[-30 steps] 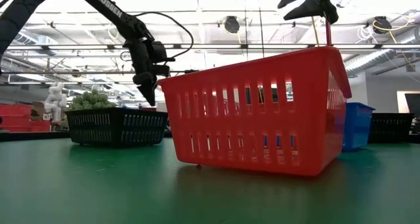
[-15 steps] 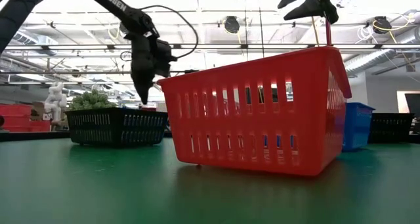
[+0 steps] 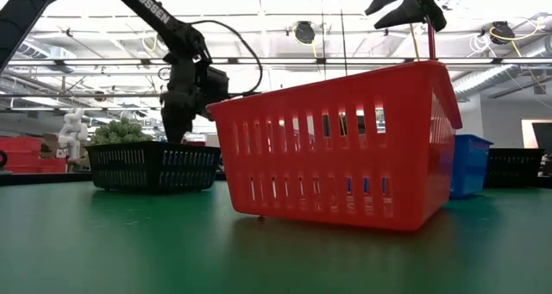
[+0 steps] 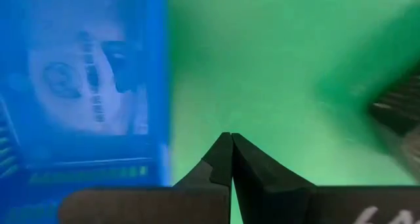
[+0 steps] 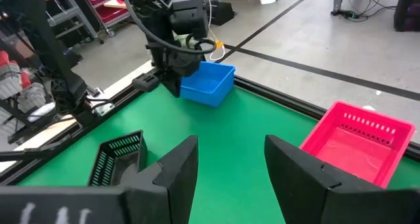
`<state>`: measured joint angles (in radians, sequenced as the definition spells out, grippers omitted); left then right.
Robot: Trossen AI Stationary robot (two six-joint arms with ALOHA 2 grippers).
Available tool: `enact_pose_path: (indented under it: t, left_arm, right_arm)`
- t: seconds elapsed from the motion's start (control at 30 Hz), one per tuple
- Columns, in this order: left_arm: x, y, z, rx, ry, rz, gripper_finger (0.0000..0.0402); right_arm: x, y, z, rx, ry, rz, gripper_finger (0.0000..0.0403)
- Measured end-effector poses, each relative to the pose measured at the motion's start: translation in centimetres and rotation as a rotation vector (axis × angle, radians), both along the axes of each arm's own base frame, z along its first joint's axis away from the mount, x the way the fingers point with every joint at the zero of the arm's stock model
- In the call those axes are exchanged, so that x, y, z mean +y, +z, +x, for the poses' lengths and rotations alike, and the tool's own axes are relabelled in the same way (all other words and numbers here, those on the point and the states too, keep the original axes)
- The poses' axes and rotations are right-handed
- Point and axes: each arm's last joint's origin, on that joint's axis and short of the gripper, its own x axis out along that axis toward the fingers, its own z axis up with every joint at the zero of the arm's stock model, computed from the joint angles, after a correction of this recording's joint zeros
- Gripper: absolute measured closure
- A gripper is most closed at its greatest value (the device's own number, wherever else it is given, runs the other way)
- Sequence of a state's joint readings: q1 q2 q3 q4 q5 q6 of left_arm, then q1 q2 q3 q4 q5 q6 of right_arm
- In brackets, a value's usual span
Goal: Stack baskets by color
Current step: Stack the bottom blue bin on top of the top blue bin, then stack the left black bin on top of the stacked black bins
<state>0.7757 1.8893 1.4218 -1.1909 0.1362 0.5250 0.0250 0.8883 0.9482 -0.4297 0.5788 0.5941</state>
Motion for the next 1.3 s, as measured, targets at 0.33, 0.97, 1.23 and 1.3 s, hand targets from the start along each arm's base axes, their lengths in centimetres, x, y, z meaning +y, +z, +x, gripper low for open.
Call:
enact_pose_path:
  t: [0.33, 0.97, 1.23, 1.3]
  left_arm:
    - [1.3, -0.6, -0.3, 0.017, -0.031, 0.147, 0.0393]
    - [-0.4, 3.2, -0.7, -0.073, 0.058, 0.175, 0.0397]
    - [-5.0, 7.5, 0.5, -0.233, 0.068, 0.187, 0.0394]
    - [-6.6, 8.3, 1.0, -0.283, 0.083, 0.141, 0.0398]
  right_arm:
    - [0.0, 0.0, 0.0, 0.004, 0.005, -0.002, 0.0232]
    - [0.0, 0.8, 0.4, -0.096, 0.007, 0.008, 0.0232]
    - [0.3, 0.9, 0.5, -0.163, 0.073, 0.143, 0.0232]
    - [0.4, 0.8, 0.6, -0.169, 0.09, 0.18, 0.0232]
